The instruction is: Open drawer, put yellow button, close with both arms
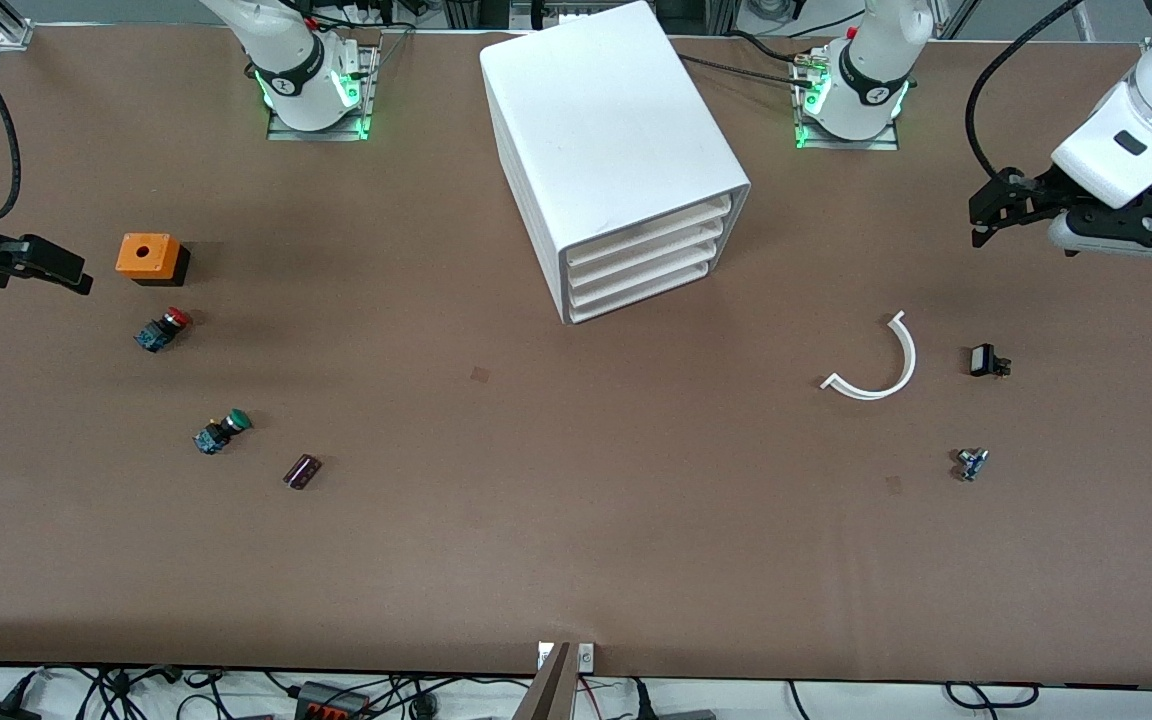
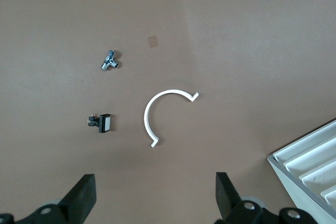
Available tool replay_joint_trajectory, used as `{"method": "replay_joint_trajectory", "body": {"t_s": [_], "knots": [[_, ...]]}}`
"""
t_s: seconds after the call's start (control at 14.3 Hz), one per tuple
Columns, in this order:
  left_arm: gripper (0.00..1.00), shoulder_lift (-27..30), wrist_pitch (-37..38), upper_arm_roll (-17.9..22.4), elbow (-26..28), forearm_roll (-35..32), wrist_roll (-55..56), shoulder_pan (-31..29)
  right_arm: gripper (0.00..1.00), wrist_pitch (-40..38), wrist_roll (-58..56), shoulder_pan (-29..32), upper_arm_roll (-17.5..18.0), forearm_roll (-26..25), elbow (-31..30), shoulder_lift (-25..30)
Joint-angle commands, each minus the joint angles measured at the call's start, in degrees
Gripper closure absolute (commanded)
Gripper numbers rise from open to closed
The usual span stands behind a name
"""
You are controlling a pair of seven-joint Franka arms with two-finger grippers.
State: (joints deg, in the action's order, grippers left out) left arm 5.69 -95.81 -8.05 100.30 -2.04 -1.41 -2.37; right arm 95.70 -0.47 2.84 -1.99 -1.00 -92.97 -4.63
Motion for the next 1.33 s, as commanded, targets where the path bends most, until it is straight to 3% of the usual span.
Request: {"method": "replay_joint_trajectory", "body": {"t_s": [0.0, 1.26], "knots": [[0.0, 0.9, -1.05, 1.72, 1.31, 0.72, -0.96, 2.45, 0.0, 0.19, -0.59, -0.11, 0.05, -0.4, -1.78, 1.82], [0.0, -0.77, 0.36, 1.64, 0.08, 0.72, -0.78, 1.41, 0.0, 0.45, -0.76, -0.47, 0.14, -0.49, -1.78, 1.65]]}}
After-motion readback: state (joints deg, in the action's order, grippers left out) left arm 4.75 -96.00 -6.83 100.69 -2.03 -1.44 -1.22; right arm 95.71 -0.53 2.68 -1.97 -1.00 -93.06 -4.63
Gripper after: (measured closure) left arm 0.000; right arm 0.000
